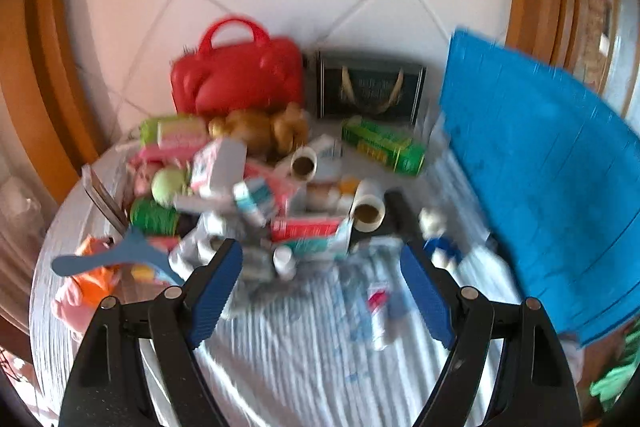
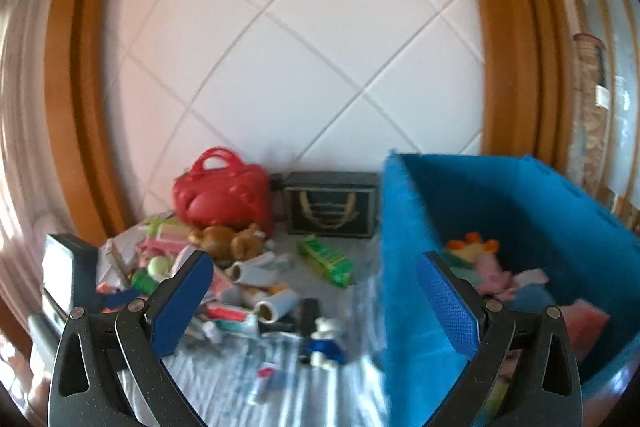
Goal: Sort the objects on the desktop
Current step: 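Move both tools back from the bin to the pile on the bed, then grasp the pink-white toothpaste tube with the left tool while the right tool grasps the white teddy bear, then lift the tube and teddy bear and carry them over the blue bin, then open both tools to drop the tube and teddy bear into the bin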
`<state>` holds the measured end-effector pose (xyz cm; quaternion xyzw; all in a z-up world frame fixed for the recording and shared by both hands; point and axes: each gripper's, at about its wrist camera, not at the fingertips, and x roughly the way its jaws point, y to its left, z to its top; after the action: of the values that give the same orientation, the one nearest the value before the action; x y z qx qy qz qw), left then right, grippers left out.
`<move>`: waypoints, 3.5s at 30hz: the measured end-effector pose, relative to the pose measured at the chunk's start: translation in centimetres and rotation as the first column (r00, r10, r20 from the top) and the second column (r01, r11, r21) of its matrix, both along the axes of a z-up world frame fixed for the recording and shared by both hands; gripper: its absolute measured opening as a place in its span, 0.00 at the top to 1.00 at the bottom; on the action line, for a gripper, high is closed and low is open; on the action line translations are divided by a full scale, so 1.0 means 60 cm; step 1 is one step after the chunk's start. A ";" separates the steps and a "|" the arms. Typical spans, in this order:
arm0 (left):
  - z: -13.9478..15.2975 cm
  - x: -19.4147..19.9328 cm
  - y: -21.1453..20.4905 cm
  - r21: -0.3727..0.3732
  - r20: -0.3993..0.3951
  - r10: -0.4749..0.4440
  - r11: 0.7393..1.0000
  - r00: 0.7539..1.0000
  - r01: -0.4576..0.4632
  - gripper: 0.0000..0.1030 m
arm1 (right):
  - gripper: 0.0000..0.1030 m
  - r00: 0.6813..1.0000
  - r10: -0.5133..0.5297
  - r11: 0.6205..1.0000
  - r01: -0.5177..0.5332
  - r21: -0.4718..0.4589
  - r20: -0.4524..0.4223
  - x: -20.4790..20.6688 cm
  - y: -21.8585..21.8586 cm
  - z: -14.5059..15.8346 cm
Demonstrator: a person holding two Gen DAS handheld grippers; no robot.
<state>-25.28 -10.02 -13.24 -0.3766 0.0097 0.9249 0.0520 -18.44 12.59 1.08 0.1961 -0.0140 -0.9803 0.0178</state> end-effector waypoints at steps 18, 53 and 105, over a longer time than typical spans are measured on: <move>-0.278 -0.073 0.097 0.080 0.288 -0.189 0.982 0.939 0.173 0.37 | 0.29 0.852 -0.046 0.989 0.111 -0.095 0.521 -0.173 0.009 -0.400; -0.161 -0.102 0.045 0.063 0.165 -0.114 0.993 0.980 0.104 0.83 | 0.69 0.846 -0.027 0.995 0.073 -0.065 0.533 -0.261 0.015 -0.374; 0.219 0.060 0.643 -0.040 -0.156 -0.456 0.889 0.876 0.456 0.83 | 0.69 0.892 -0.425 0.904 0.411 0.115 0.156 0.044 0.538 -0.039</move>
<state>-21.70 28.55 -0.12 -0.2880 0.1033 0.9138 0.2670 -15.79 44.87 -1.28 0.2754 -0.0185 -0.9395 -0.2026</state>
